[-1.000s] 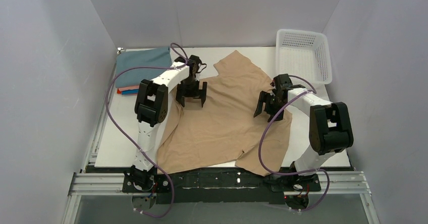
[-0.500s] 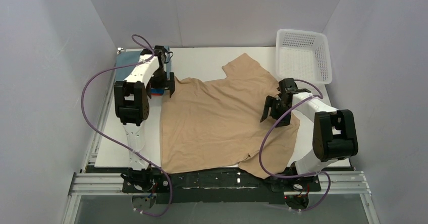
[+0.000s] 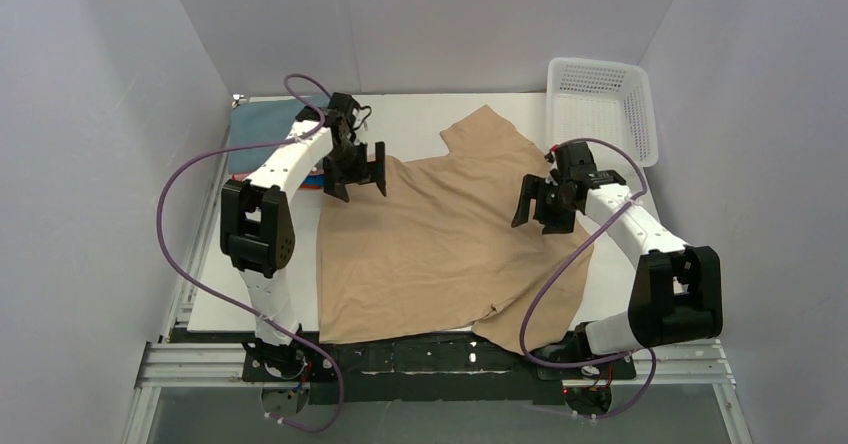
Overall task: Fold and stack the t-shirts
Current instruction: Flatten out the tshirt
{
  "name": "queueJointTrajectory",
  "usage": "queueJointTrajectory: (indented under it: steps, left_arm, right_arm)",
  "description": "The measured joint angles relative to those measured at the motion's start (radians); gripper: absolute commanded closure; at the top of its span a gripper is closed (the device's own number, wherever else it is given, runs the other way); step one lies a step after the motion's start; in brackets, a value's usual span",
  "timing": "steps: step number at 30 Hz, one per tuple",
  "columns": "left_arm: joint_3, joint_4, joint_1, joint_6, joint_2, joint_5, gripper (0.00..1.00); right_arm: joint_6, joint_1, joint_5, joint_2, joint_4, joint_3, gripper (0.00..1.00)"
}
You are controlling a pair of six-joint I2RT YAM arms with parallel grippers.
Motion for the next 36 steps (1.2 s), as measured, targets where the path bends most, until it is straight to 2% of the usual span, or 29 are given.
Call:
queueJointTrajectory:
  steps: [4, 10, 14, 17, 20, 28, 33, 36]
  left_arm:
    - [-0.101, 0.063, -0.067, -0.053, -0.002, 0.033, 0.02]
    - [-0.2, 0.101, -0.07, -0.125, 0.008, 0.04, 0.02]
    - [-0.21, 0.101, -0.063, -0.147, 0.07, 0.011, 0.02]
    - [-0.164, 0.084, -0.062, -0.147, 0.152, -0.008, 0.02]
    - [-0.016, -0.016, -0.055, -0.148, 0.258, -0.007, 0.02]
    - [0.636, -0.308, -0.018, -0.161, 0.636, 0.045, 0.02]
    - [0.789, -0.347, 0.01, -0.187, 0.713, 0.087, 0.02]
    - [0.832, -0.304, 0.017, -0.192, 0.726, 0.115, 0.02]
  right_arm:
    - [0.0, 0.067, -0.012, 0.034, 0.004, 0.111, 0.16]
    - [0.013, 0.164, 0.038, 0.277, 0.031, 0.343, 0.17]
    - [0.039, 0.182, 0.058, 0.397, 0.029, 0.36, 0.17]
    - [0.063, 0.175, 0.067, 0.449, 0.018, 0.36, 0.17]
    - [0.09, 0.151, 0.055, 0.492, 0.014, 0.371, 0.17]
    - [0.121, 0.111, 0.044, 0.586, -0.042, 0.508, 0.17]
    - [0.116, 0.097, 0.049, 0.678, -0.083, 0.65, 0.17]
    - [0.097, 0.091, 0.067, 0.737, -0.085, 0.752, 0.17]
